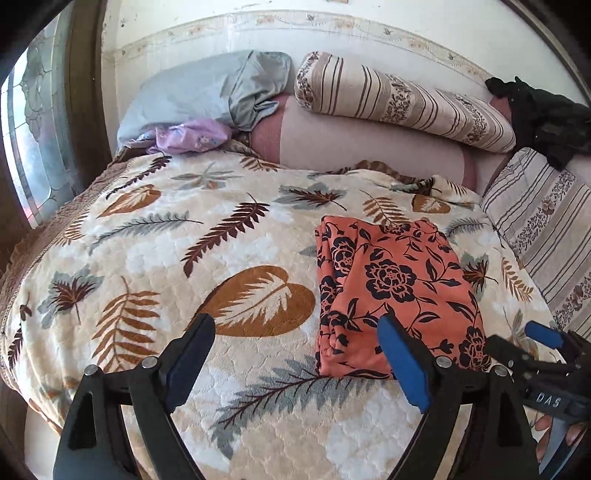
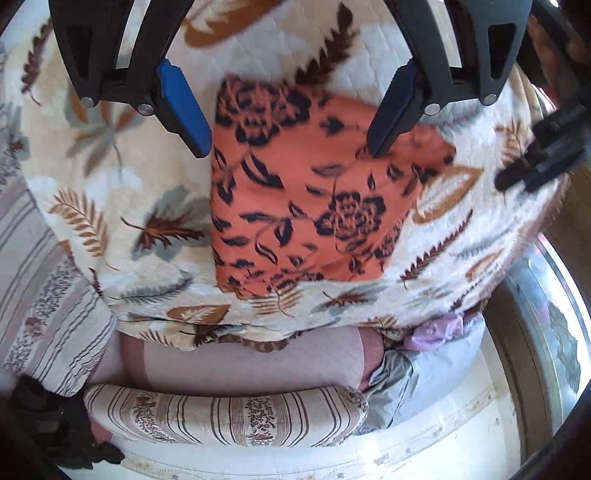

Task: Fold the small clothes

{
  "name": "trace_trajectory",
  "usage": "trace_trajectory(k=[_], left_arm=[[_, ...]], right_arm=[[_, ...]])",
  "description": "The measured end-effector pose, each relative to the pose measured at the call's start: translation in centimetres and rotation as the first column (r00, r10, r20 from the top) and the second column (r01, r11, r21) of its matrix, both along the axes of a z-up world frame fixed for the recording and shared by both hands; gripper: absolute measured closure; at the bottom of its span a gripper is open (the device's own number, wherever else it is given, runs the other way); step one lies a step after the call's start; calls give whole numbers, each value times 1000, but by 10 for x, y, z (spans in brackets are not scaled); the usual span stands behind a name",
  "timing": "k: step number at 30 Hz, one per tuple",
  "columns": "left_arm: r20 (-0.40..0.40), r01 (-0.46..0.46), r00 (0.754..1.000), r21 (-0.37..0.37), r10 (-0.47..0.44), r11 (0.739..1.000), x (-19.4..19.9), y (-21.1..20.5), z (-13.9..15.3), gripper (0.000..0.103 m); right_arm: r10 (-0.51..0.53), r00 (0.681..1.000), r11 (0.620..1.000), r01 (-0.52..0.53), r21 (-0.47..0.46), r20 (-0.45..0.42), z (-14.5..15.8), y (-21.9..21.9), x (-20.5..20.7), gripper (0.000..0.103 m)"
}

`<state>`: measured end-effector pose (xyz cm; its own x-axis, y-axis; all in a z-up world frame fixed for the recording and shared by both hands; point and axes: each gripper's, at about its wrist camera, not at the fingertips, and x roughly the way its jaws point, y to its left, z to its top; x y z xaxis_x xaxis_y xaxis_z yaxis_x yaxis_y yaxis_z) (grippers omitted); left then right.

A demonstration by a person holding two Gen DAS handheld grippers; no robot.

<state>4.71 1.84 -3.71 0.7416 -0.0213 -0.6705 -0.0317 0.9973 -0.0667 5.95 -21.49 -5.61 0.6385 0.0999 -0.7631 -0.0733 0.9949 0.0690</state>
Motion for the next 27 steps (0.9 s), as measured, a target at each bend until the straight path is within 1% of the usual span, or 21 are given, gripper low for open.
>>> trace_trajectory(k=[1, 5, 7, 9, 13, 15, 17, 19, 20, 22, 25, 27], left_arm=[[8, -5, 1000, 5, 5, 1000, -7, -1, 3, 11], [-7, -22, 1000, 33, 22, 999, -29, -4, 12, 11], [-17, -17, 1000, 50, 18, 999, -38, -9, 18, 11], [-13, -6, 1000, 65, 7, 998, -48, -15, 25, 11], [46, 16, 999, 77, -19, 997, -70, -29, 49, 11], [76, 28, 997, 68, -33, 997, -79, -34, 61, 11], [81, 41, 996, 55, -45, 998, -84, -38, 68, 10], [91, 51, 994, 36, -54, 998, -86, -39, 72, 6], [92, 50, 994, 33, -53, 998, -87, -40, 72, 6], [80, 53, 995, 38, -56, 998, -84, -41, 69, 6], [56, 48, 997, 64, -52, 997, -79, -42, 61, 6], [38, 33, 999, 96, -37, 995, -75, -44, 55, 6]], right_arm=[[-7, 1000, 1000, 7, -9, 2, -2, 0, -7, 1], [-23, 1000, 1000, 23, -21, -7, -3, -4, -41, 0], [-27, 1000, 999, 28, -25, 12, 3, -5, -54, 0], [-30, 999, 999, 31, -22, 42, 16, -8, -66, 0], [-49, 991, 999, 51, -13, 124, 49, -17, -84, 0], [-56, 985, 998, 58, -10, 163, 66, -20, -91, 0], [-52, 982, 998, 56, -17, 179, 78, -20, -94, 0], [-48, 978, 998, 55, -29, 202, 85, -20, -98, 0], [-46, 978, 998, 55, -42, 203, 86, -18, -97, 0], [-36, 984, 997, 47, -58, 175, 80, -16, -92, 0], [-26, 992, 996, 36, -76, 126, 63, -11, -85, 0], [-19, 994, 996, 28, -79, 105, 55, -8, -82, 0]])
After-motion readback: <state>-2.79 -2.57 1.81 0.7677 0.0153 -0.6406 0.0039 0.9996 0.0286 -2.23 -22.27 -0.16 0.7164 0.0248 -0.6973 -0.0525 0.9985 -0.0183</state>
